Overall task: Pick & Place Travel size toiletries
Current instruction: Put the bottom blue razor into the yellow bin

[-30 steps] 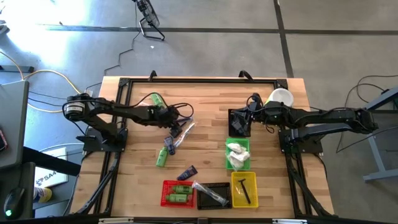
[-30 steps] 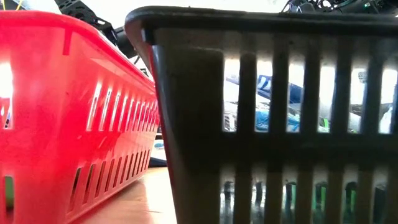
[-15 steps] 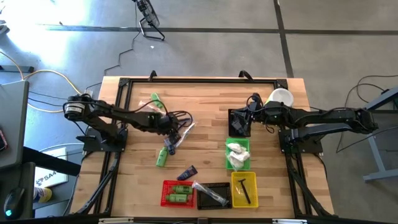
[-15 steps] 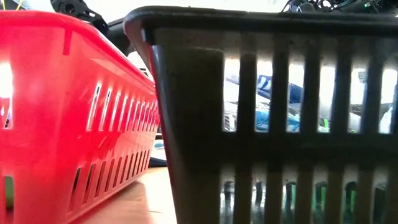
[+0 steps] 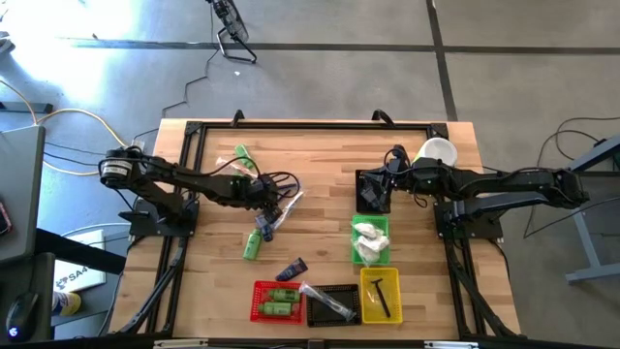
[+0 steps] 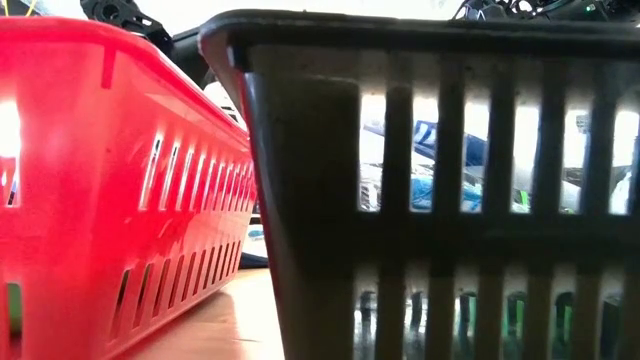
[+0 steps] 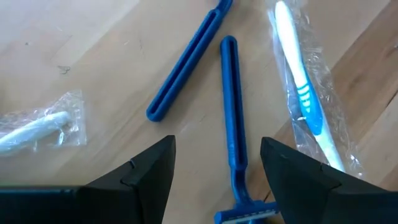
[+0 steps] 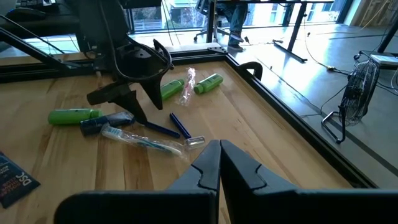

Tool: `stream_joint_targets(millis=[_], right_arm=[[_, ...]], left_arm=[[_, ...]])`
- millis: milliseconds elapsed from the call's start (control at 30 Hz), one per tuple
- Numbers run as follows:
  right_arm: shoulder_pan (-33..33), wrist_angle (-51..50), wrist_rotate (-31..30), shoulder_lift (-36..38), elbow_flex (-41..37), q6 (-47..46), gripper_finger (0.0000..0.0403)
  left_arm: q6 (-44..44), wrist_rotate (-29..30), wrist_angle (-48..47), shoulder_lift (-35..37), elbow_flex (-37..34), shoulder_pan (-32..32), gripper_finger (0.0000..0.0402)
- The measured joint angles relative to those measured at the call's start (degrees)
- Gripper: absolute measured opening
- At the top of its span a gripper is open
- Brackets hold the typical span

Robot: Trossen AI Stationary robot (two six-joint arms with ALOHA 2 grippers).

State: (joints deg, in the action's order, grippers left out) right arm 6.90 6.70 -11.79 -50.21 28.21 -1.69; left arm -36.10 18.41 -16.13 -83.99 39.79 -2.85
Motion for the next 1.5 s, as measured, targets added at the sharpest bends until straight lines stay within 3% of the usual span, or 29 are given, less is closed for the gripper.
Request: stream_joint_targets(millis=[233,567,1000,1500], right_arm=[[0.0,0.0,0.0,0.0,0.0,0.0,0.0002],[0.0,-0.1,0.0,0.0,0.0,0.1,0.0002],[0.0,-0.1,0.0,0.0,0.0,0.2,0.0002],[0.0,-0.1,0.0,0.0,0.0,0.2,0.0002]], left_arm=[[-0.1,-0.7,2.8,-5.5,0.1,0.0,0.0232],[1.2,-1.0,3.2,-6.1,0.1,0.0,0.0227],[1.3,-1.5,3.6,-6.2,0.1,0.0,0.0125],[1.3,-1.3,3.4,-6.2,0.1,0.0,0.0071]])
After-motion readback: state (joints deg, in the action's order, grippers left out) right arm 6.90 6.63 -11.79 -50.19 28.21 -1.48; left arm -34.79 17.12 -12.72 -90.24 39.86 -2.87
